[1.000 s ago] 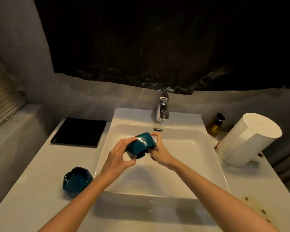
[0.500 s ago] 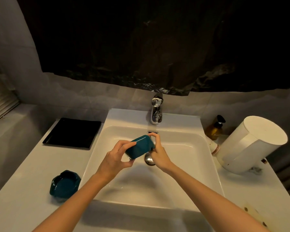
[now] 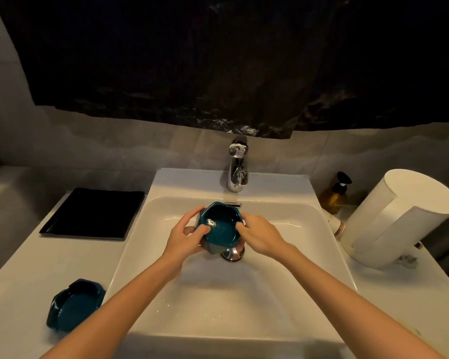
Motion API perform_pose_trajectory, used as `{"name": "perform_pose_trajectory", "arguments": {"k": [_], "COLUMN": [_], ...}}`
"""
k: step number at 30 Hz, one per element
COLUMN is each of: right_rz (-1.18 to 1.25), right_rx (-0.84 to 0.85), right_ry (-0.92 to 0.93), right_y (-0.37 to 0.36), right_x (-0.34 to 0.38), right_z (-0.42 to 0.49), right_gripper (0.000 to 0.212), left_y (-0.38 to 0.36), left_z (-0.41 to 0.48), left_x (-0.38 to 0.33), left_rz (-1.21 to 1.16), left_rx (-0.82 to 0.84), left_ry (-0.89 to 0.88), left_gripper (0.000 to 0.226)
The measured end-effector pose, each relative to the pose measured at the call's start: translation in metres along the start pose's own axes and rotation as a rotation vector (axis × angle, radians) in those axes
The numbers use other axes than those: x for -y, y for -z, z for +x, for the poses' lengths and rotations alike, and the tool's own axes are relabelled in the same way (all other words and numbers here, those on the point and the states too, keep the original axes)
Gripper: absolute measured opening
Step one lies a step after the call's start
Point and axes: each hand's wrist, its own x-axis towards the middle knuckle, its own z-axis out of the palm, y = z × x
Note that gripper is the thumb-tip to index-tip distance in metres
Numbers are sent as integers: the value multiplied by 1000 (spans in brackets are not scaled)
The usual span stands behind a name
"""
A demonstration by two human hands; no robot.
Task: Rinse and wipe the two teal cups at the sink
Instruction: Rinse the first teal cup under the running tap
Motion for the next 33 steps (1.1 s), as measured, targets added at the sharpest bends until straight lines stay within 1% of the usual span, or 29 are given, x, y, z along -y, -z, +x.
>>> {"name": "perform_pose_trajectory", "arguments": {"k": [4,7,11,14,16,17,19,21,22,24,26,29,31,33], "right_rz": [75,98,93,51,10,-20,-71,-31,10,48,-9,-160,-255,-356], "right_rx": [-91,-176,-275,-326,-374,-429,-615,-771,-807,-843,-856,-829,-815,-840], "right_ry": [-4,3,13,28,27,27,62,193,279,434,519,521,500,515], "right_y": [-11,-16,-19,-15,-7,-2,11,25,31,41,51,60,64,67], "right_x": [-15,-25,-37,-42,-45,-45,-42,-31,-23,-4,11,29,32,31], "right_z": [16,30,43,46,43,40,34,27,26,26,33,50,60,67], "right_gripper": [28,30,35,43,46,43,31,20,18,25,34,38,36,33], "left_y": [-15,-25,-34,-39,-42,-43,-44,-45,-44,-43,-43,-45,-47,-47], "left_z": [28,49,71,79,80,80,78,73,69,63,57,52,53,57], "left_x": [10,15,18,20,20,19,16,12,10,5,-1,-7,-6,-4], "left_rz": [-115,-140,-144,-208,-229,-226,-234,-258,-273,-297,-334,-404,-434,-454], "left_rx": [-13,-7,52,84,110,123,132,122,121,129,147,163,165,153], "left_ry": [20,2,-43,-48,-47,-50,-42,-20,-5,16,23,23,13,10], "left_gripper": [37,33,28,17,14,14,13,5,6,13,7,6,6,7]}}
